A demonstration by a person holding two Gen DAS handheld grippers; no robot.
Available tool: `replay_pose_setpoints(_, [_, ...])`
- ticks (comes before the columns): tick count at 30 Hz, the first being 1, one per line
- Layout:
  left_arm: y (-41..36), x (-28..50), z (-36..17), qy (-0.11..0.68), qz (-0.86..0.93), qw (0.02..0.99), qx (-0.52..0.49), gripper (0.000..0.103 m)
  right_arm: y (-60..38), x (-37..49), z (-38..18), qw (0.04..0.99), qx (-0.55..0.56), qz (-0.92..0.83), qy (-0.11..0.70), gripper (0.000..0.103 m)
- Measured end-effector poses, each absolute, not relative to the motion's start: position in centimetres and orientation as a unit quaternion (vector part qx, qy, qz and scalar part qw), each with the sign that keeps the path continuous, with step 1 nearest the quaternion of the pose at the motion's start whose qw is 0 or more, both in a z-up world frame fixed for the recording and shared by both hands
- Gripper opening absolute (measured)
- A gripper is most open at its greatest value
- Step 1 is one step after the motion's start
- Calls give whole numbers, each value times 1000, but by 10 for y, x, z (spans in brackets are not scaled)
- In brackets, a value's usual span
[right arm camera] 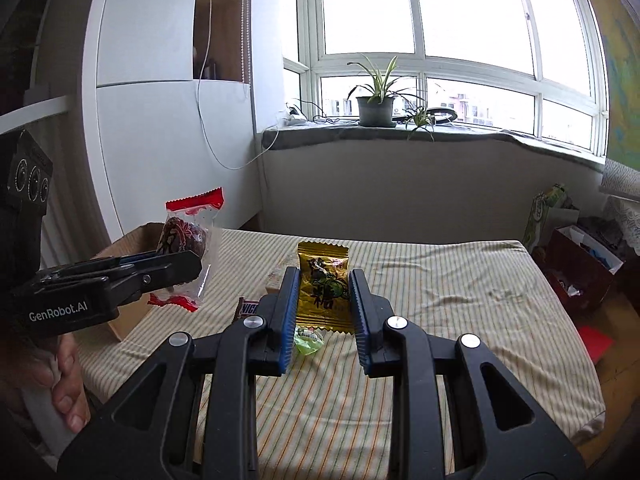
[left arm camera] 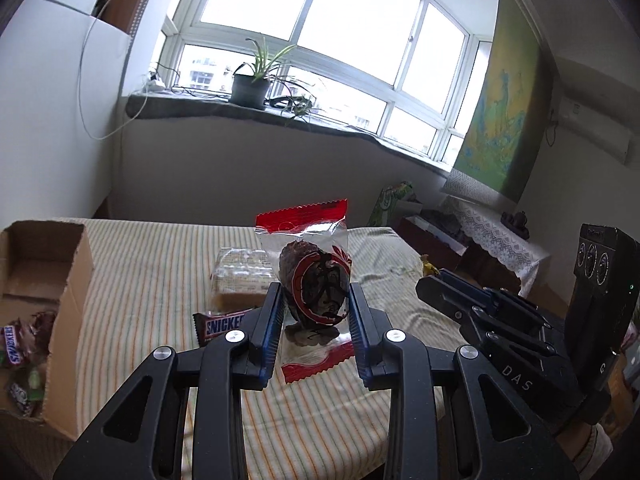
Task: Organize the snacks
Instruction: 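Carry the red bag and yellow packet into the box and open both tools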
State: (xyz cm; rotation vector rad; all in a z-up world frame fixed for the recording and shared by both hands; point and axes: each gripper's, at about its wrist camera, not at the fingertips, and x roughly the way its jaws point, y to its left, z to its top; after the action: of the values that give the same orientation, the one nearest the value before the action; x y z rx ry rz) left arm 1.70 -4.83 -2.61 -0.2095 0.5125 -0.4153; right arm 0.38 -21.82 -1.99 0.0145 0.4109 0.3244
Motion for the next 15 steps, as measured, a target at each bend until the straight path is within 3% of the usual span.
replay_pose_setpoints(15, [-24, 5, -31, 239, -196, 943, -125, 30, -175, 12, -24, 956, -26, 182, 229, 26])
